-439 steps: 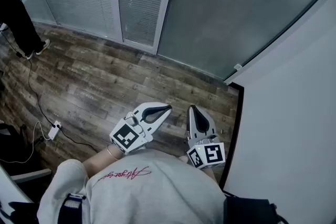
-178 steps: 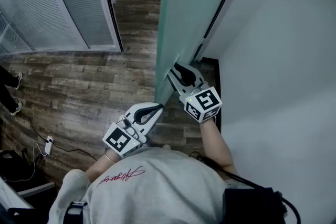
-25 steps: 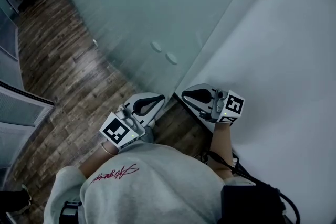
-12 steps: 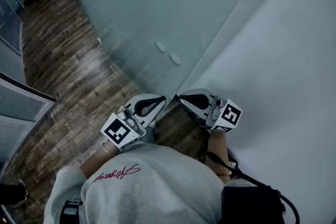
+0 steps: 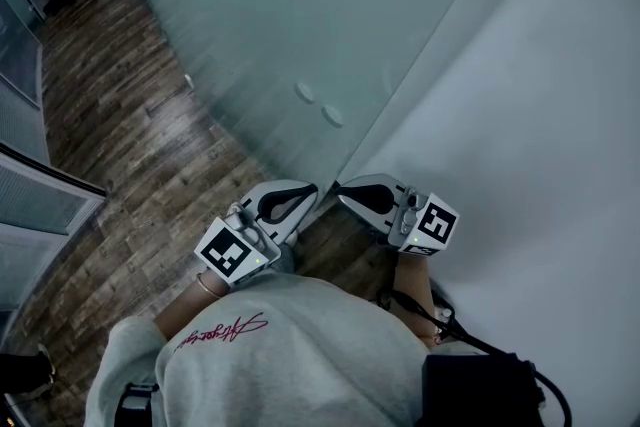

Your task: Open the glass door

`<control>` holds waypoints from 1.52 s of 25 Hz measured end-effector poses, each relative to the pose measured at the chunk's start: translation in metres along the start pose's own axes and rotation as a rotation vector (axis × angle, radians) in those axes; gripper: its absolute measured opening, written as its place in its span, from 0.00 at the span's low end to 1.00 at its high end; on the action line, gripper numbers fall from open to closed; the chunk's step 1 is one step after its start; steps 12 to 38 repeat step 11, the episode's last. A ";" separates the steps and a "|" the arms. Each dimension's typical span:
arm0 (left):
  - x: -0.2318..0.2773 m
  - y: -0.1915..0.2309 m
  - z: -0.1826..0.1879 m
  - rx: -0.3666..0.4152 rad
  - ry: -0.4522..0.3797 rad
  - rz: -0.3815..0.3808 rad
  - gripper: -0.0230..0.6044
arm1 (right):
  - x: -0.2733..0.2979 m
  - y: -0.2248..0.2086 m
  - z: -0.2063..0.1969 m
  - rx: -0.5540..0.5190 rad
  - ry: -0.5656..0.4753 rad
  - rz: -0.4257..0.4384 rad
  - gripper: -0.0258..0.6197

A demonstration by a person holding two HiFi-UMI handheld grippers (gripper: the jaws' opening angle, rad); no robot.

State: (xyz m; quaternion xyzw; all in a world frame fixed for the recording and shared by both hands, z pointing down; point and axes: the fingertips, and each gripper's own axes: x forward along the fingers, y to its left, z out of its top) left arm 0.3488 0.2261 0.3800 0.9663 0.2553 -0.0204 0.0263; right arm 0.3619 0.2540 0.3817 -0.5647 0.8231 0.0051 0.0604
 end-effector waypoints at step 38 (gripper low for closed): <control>0.001 0.003 0.004 -0.005 -0.023 -0.001 0.06 | 0.005 0.000 0.011 0.011 -0.045 0.002 0.07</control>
